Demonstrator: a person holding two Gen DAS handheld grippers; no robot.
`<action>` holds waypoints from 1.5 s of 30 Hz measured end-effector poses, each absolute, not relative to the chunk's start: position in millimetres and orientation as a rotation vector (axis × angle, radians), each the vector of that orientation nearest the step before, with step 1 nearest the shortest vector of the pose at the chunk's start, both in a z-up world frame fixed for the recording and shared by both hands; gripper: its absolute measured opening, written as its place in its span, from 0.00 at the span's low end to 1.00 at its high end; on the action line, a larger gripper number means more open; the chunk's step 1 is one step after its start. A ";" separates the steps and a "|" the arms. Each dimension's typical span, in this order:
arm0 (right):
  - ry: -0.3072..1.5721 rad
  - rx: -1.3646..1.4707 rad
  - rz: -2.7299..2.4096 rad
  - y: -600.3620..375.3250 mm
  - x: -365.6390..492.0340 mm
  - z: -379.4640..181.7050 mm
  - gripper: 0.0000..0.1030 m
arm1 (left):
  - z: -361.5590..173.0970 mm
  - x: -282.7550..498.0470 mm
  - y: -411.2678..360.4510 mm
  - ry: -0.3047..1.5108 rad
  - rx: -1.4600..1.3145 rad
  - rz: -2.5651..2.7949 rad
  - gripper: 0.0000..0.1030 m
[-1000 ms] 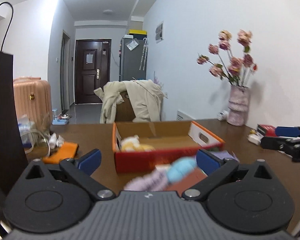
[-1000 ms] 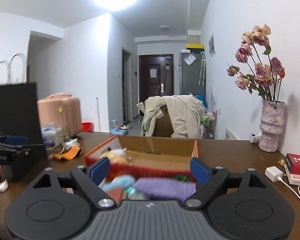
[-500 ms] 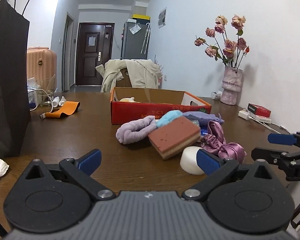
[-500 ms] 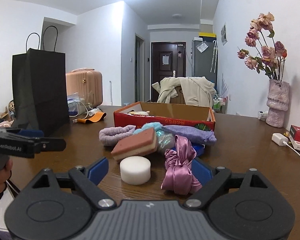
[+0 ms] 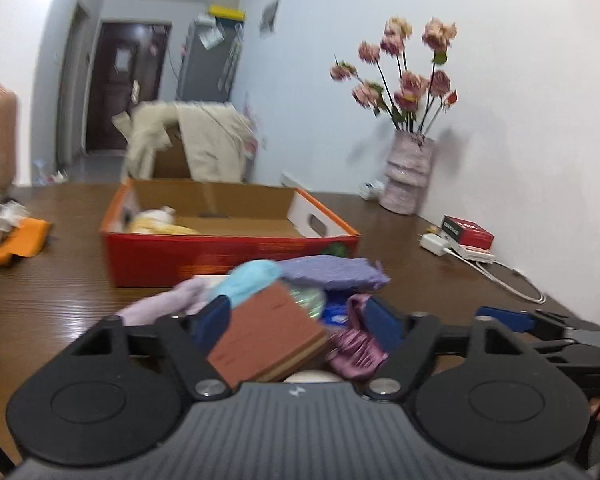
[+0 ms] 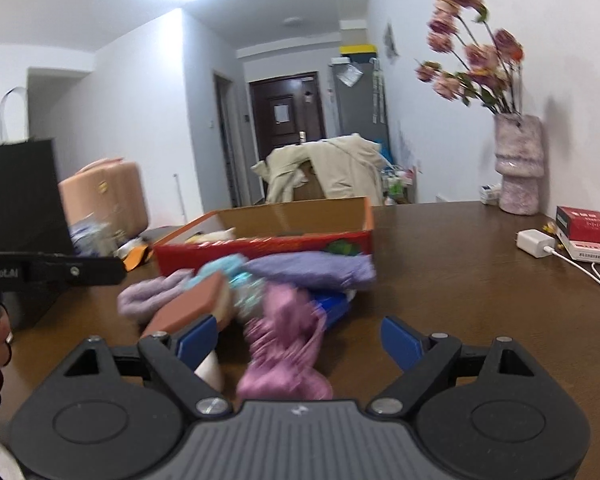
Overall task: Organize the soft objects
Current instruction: 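Move the right gripper back to the pile of soft items, then grasp the purple cloth with the right gripper, then lower the purple cloth into the box and open the right gripper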
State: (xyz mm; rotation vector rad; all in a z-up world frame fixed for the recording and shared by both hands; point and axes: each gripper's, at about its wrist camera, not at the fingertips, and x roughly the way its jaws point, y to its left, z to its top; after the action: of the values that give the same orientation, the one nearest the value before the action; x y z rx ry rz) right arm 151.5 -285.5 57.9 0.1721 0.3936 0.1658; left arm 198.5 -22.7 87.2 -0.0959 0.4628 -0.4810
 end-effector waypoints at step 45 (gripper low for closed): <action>0.367 0.318 0.413 -345.2 300.2 107.2 0.04 | 131.0 290.2 -109.4 0.507 -0.066 -0.448 0.10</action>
State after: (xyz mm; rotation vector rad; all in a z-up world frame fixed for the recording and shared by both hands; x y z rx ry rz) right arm 300.2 -345.2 107.2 0.3181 0.3673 0.4134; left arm 290.2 -109.4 131.0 -0.0662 0.5071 -0.4478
